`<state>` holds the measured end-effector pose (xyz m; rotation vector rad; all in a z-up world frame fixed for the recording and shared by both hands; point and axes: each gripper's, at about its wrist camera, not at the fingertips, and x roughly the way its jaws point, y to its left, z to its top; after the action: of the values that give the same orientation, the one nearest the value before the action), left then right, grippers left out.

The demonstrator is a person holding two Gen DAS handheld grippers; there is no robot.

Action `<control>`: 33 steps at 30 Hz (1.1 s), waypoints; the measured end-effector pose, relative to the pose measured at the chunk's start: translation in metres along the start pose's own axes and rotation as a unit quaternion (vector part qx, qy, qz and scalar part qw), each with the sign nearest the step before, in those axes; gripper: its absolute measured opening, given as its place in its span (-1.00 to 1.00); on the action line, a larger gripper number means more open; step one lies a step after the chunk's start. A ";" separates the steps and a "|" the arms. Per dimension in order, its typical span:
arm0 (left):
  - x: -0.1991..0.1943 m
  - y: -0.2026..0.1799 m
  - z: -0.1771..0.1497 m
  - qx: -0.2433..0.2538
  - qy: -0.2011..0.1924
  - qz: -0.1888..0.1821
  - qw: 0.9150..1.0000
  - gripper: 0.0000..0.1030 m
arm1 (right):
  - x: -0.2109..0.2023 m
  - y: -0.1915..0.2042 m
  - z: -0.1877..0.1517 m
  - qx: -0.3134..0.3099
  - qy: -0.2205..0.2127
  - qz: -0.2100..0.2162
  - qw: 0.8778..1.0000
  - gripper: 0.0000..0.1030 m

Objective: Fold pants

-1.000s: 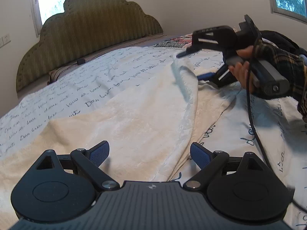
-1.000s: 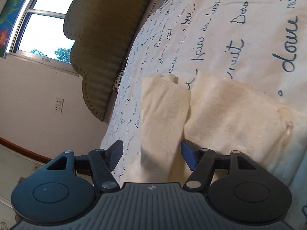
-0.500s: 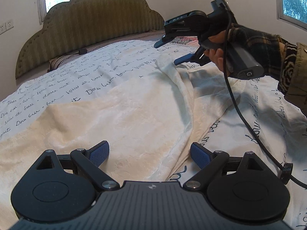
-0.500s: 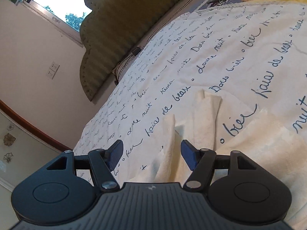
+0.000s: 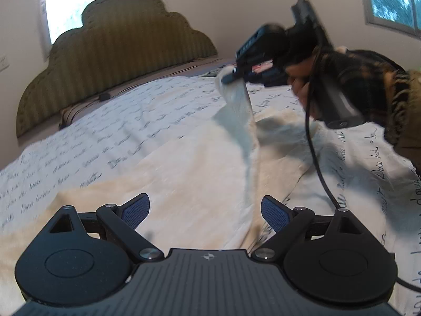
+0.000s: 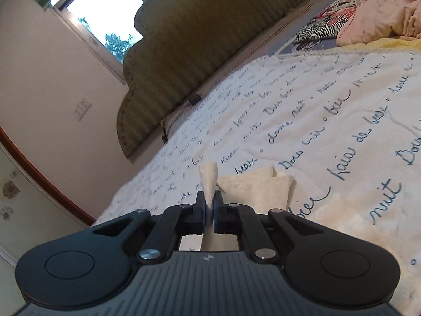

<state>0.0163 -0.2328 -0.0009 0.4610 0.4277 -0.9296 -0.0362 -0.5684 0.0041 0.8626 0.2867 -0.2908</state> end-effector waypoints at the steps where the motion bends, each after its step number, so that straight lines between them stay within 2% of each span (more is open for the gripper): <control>1: 0.004 -0.007 0.004 0.011 0.002 -0.006 1.000 0.82 | -0.015 0.000 0.004 0.006 -0.013 0.006 1.000 -0.89; 4: 0.014 -0.027 0.011 0.033 0.001 -0.026 0.999 0.82 | -0.049 -0.002 0.010 0.019 -0.041 0.026 0.999 -0.89; 7: 0.027 -0.041 0.013 0.043 0.004 -0.019 0.999 0.69 | -0.070 -0.004 0.013 0.023 -0.051 0.040 0.998 -0.89; 10: 0.038 -0.041 0.013 0.025 0.007 -0.007 1.000 0.27 | -0.078 -0.006 0.013 0.020 -0.052 0.039 0.998 -0.89; 11: 0.041 -0.038 0.014 0.016 0.011 -0.004 1.000 0.06 | -0.077 -0.008 0.013 0.019 -0.052 0.034 0.998 -0.89; 13: 0.045 -0.032 0.014 -0.004 0.012 0.005 1.000 -0.15 | -0.067 -0.016 0.014 0.029 -0.040 0.026 0.998 -0.89; 15: 0.050 -0.025 0.016 -0.017 0.014 0.012 1.000 -0.55 | -0.052 -0.025 0.017 0.042 -0.019 0.018 0.999 -0.89; 16: 0.051 -0.022 0.018 -0.024 0.013 0.018 0.999 -0.61 | -0.044 -0.028 0.019 0.047 -0.010 0.015 0.999 -0.89; 18: 0.047 -0.015 0.024 -0.041 -0.006 0.034 0.999 -0.66 | -0.038 -0.026 0.024 0.048 -0.011 0.022 0.999 -0.89; 20: 0.039 -0.012 0.029 -0.052 -0.030 0.041 0.997 -0.67 | -0.050 -0.014 0.027 0.025 -0.045 0.064 0.997 -0.89; 22: 0.037 -0.016 0.033 -0.039 -0.032 0.034 0.998 -0.67 | -0.063 -0.011 0.024 0.014 -0.071 0.094 0.993 -0.89; 23: 0.037 -0.021 0.031 -0.030 -0.025 0.027 0.999 -0.67 | -0.069 -0.014 0.021 0.011 -0.075 0.084 0.994 -0.89; 25: 0.041 -0.027 0.025 -0.026 -0.007 0.010 1.000 -0.67 | -0.071 -0.035 0.010 0.020 -0.057 0.032 0.998 -0.89; 28: 0.049 -0.032 0.015 -0.024 0.016 -0.007 1.000 -0.67 | -0.070 -0.083 -0.014 0.081 -0.018 -0.034 0.996 -0.88; 31: 0.046 -0.035 0.012 -0.018 0.018 -0.011 1.000 -0.68 | -0.075 -0.105 -0.035 0.112 -0.013 -0.050 0.992 -0.88; 33: 0.040 -0.034 0.014 -0.018 0.013 -0.016 1.000 -0.68 | -0.082 -0.104 -0.039 0.116 -0.023 -0.045 0.992 -0.89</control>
<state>0.0106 -0.2843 -0.0171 0.4354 0.4754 -0.9454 -0.1545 -0.5913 -0.0627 1.0720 0.2520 -0.4328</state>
